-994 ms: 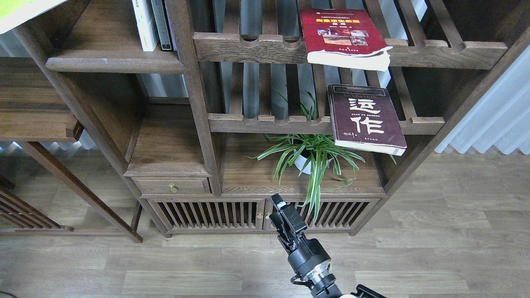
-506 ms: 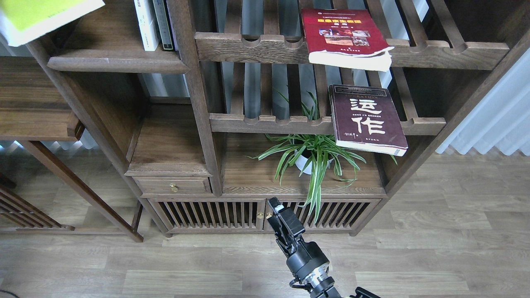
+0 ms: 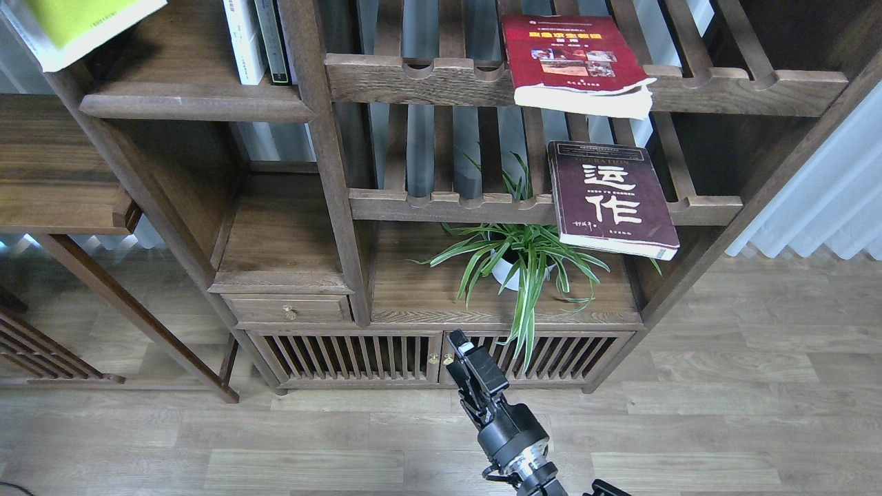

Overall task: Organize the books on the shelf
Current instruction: 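Place the yellow-green book upright on the top shelf with the left gripper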

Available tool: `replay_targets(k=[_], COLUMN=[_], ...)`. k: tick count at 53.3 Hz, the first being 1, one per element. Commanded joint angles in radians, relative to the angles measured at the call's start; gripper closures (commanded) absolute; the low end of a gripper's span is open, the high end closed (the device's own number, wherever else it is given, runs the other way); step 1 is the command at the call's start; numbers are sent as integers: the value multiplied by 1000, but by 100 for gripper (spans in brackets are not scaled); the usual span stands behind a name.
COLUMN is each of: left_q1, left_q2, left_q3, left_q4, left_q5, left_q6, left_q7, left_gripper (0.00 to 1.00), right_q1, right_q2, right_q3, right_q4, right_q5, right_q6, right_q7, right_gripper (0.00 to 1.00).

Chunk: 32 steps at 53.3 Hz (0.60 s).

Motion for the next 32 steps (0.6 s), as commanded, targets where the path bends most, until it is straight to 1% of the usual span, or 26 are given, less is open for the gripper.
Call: replay_targets(k=[1,6,13,18,20,23,26,31,32], left_q1=[-46,-96,-156,-188,-190,-190,-193,-199,-204], left_q2=[-88,-140,-166,-168,-168,-168,-171,-174,-180], left_q3=[9,20,37,66,74,100,111,137,146], left_q4=[68,134,216,278,289,311,317,343,355], left_q5=[82,136,169,169,169,169,169,169,169], left_q6=[23,24,24,24,24,24,24,24,24], left_q7=[-38,-64,-101,-145,-157,-193,-209,-251,-268], left_gripper=[100,100,100,100,100,100,100,100,100], right_q1=[1,2,1,-2,-1,-1,1,1,1], right_q2=[0,0,0,0,0,0,0,0,0], right_q3=[2,3,5,5,5,8,14,17,18], right_q4=[0,0,0,-1,-1,-1,-1,-3,-3], right_q5=[0,1,3,3,3,3,4,6,6], right_q6=[0,0,0,0,0,0,0,0,0], right_q7=[0,0,0,0,0,0,0,0,0], right_gripper=[5,6,6,5,6,6,6,6,5])
